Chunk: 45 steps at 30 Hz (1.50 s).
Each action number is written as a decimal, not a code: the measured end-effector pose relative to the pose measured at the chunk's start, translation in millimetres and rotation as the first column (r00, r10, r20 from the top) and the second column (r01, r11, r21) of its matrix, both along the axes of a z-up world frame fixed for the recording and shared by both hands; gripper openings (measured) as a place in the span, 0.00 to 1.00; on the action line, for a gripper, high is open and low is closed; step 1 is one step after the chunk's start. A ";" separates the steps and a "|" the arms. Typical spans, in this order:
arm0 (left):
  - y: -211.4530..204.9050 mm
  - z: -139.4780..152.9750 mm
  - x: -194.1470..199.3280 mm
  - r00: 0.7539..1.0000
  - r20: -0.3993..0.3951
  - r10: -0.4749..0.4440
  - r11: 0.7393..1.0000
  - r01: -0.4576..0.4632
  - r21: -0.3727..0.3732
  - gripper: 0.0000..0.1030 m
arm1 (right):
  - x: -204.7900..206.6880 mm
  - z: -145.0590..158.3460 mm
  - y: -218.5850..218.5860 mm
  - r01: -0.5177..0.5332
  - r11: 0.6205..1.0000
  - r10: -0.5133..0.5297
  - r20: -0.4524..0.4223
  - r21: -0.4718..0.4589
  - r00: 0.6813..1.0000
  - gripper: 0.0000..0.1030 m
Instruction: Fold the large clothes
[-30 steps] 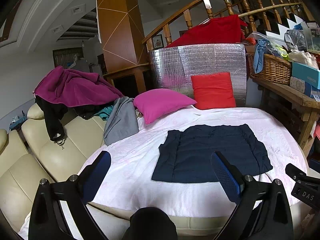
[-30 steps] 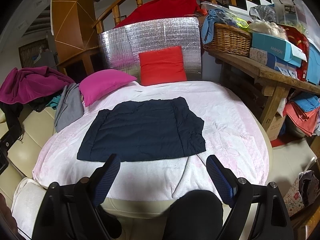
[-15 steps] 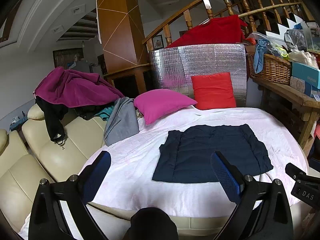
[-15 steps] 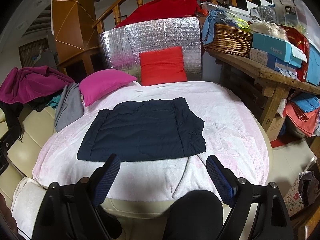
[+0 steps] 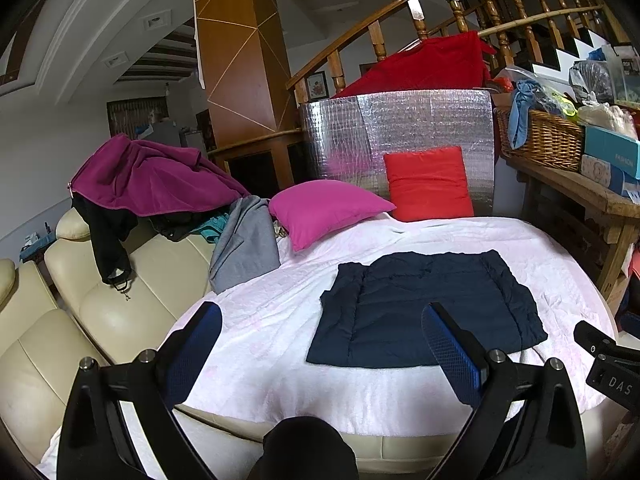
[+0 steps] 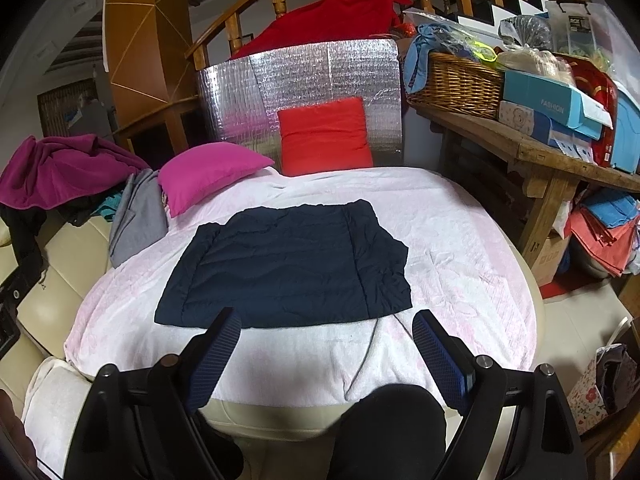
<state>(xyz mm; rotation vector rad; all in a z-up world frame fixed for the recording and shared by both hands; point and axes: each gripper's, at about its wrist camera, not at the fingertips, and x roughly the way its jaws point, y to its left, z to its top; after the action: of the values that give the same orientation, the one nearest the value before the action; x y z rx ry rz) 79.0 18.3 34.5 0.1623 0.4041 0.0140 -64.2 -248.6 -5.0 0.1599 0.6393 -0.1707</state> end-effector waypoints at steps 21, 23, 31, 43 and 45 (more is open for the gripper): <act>24.4 7.4 2.9 0.999 0.031 0.037 0.999 -0.037 0.000 0.97 | 12.3 17.9 23.7 -0.023 0.999 0.023 0.027 -0.028 0.999 0.87; 26.7 6.9 5.7 0.999 0.029 0.046 0.999 -0.046 0.002 0.97 | 15.6 16.7 26.2 -0.030 0.999 0.030 0.024 -0.024 0.999 0.87; 26.2 5.3 23.5 0.998 0.008 0.064 0.998 -0.064 0.011 0.97 | 38.7 12.3 29.0 -0.048 0.999 0.049 0.012 -0.017 0.999 0.87; 17.6 -1.1 39.4 0.998 -0.018 0.054 0.998 -0.053 0.017 0.97 | 61.3 5.4 27.1 -0.050 0.999 0.050 -0.005 -0.015 0.999 0.87; 18.2 -2.9 42.6 0.999 -0.026 0.048 0.999 -0.048 0.016 0.97 | 62.2 3.5 27.9 -0.047 0.999 0.047 -0.011 -0.021 0.999 0.87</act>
<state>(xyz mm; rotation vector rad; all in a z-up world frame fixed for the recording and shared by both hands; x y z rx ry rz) 121.5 36.5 31.6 0.1682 0.4341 0.0621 -2.1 -220.7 -1.5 0.1236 0.6510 -0.1333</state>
